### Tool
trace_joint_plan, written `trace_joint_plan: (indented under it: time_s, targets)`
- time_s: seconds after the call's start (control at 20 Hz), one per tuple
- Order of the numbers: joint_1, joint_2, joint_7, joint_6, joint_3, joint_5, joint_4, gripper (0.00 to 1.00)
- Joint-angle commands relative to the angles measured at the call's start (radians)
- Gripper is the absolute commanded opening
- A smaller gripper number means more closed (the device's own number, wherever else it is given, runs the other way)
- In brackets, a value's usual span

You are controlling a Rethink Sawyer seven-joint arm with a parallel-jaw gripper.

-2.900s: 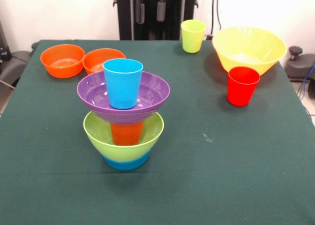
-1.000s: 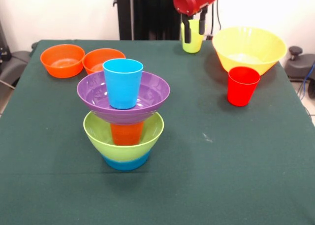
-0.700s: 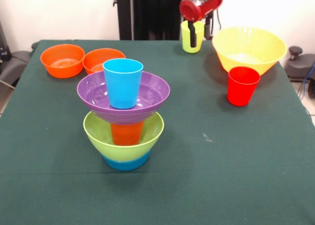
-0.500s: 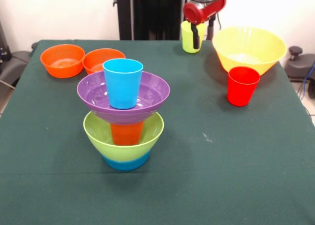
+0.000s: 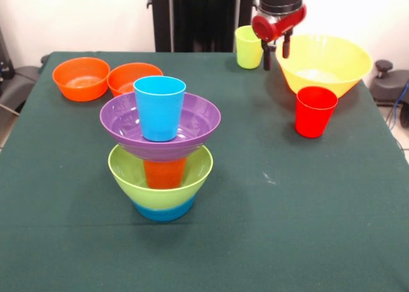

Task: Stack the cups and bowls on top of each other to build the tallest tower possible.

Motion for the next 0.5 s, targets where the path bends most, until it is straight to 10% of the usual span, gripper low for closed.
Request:
trace_joint_plan:
  time_s: [0.05,0.5]
  targets:
    - [0.002,0.008,0.165,-0.071,-0.006,0.007,-0.021,1.0]
    - [0.026,0.036,0.2,-0.108,-0.042,-0.022,-0.03,1.0]
